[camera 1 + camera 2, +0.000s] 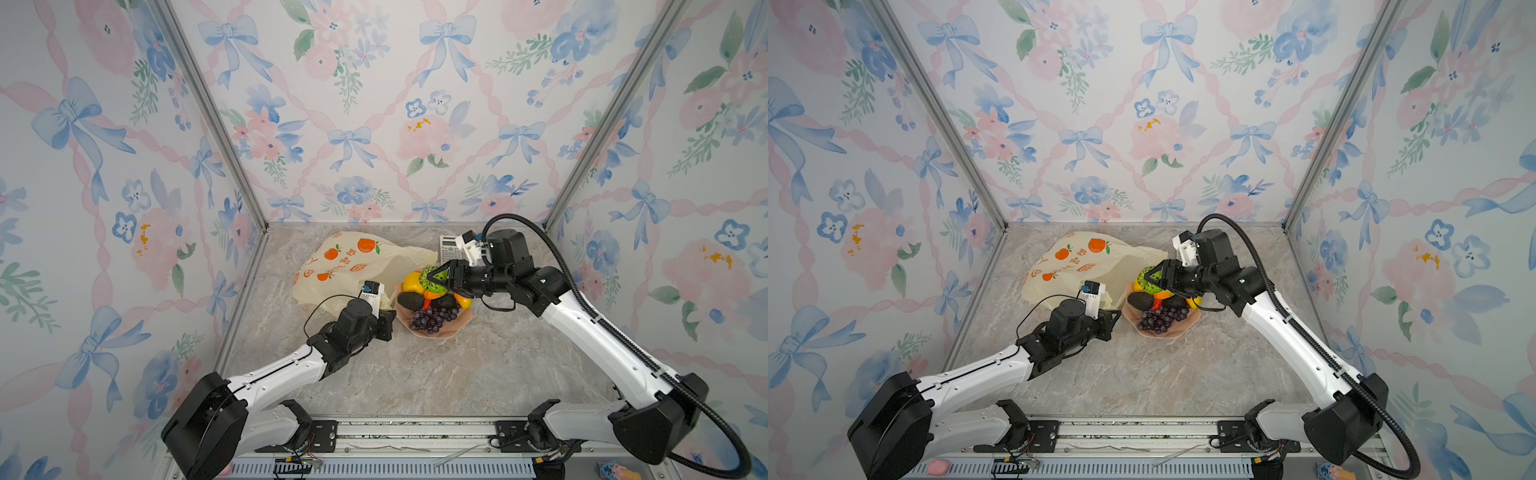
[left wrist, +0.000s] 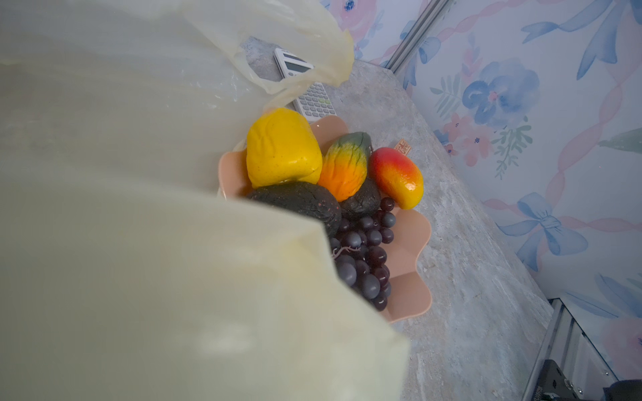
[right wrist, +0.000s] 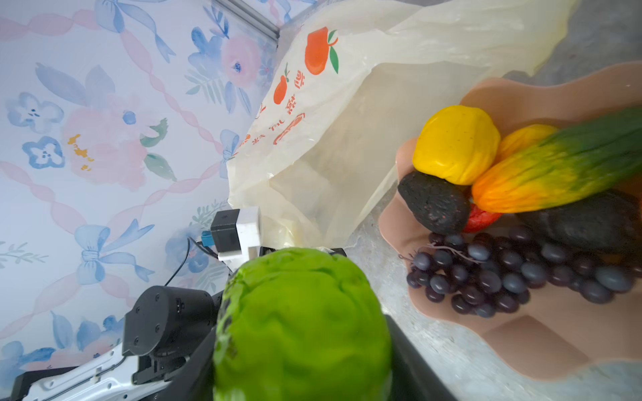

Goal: Place the fruits into the plastic bag
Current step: 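Lift the green fruit with the right gripper and carry it toward the bag, then lower the green fruit into the bag mouth and open the right gripper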

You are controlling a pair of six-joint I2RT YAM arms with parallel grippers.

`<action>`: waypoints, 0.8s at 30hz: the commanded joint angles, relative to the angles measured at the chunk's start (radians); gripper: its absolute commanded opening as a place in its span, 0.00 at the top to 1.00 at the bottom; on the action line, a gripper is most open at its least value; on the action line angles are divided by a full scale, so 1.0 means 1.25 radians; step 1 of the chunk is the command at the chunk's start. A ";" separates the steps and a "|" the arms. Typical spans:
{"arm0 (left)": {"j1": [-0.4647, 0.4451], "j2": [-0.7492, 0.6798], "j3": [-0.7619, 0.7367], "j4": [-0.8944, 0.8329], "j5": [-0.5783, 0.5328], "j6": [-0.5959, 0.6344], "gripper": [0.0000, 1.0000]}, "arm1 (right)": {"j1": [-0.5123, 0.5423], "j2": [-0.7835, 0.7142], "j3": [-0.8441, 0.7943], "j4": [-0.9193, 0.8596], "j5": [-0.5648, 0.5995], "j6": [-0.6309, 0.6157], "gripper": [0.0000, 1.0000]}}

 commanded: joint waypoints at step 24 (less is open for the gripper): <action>0.070 -0.054 0.024 -0.027 0.065 0.019 1.00 | 0.078 0.542 0.341 -0.016 -0.081 -0.023 0.62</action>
